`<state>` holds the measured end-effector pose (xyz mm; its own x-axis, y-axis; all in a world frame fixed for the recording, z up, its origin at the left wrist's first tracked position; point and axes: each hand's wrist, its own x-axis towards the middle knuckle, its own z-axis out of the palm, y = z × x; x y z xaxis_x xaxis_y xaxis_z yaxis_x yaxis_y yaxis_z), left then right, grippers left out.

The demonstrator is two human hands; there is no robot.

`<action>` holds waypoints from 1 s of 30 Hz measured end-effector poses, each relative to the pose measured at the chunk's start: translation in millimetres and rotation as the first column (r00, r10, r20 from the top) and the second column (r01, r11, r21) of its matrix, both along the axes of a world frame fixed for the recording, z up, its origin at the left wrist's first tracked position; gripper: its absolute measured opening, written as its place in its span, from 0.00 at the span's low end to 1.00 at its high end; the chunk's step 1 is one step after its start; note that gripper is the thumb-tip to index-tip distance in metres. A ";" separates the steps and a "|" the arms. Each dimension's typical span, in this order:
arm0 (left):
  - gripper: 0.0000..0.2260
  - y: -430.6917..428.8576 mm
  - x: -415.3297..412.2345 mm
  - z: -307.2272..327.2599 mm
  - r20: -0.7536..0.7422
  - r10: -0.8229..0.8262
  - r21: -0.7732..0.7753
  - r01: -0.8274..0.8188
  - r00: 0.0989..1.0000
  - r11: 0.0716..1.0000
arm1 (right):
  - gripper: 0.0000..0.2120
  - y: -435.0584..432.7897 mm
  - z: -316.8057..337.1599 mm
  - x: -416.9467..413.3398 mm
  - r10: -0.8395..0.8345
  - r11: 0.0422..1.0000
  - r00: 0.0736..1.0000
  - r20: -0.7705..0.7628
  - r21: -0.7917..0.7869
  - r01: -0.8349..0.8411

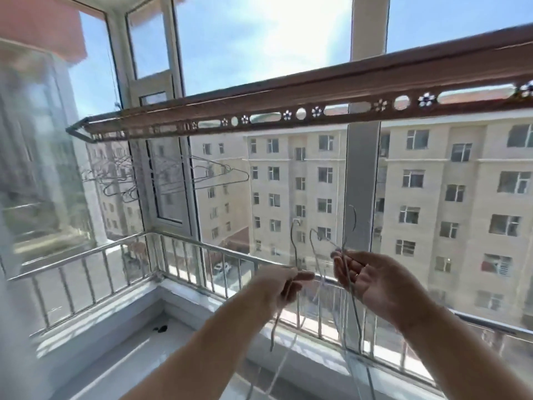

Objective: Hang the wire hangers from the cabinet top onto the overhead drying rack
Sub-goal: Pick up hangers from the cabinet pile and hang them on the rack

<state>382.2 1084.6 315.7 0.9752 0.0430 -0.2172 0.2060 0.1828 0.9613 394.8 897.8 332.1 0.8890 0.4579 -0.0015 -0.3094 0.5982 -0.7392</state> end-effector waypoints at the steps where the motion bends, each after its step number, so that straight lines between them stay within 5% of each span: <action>1: 0.06 11.8 7.1 7.2 0.021 0.016 0.006 -0.017 1.000 1.000 | 0.12 10.2 7.1 9.1 0.026 1.000 0.999 0.027 -0.002 -0.026; 16: 0.08 155.7 96.5 119.0 0.200 0.274 -0.103 -0.258 0.941 0.961 | 0.08 155.0 119.2 134.1 0.078 0.983 0.990 0.119 0.155 -0.096; 30: 0.11 265.2 192.0 163.8 0.293 0.231 -0.268 -0.152 0.928 0.951 | 0.06 279.3 156.5 221.6 -0.091 0.995 0.977 0.193 0.058 0.081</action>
<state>574.3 1349.8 479.5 0.9722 0.2219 0.0747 -0.1639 0.4175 0.8938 616.5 1177.1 488.6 0.9061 0.3747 0.1966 -0.1080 0.6540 -0.7488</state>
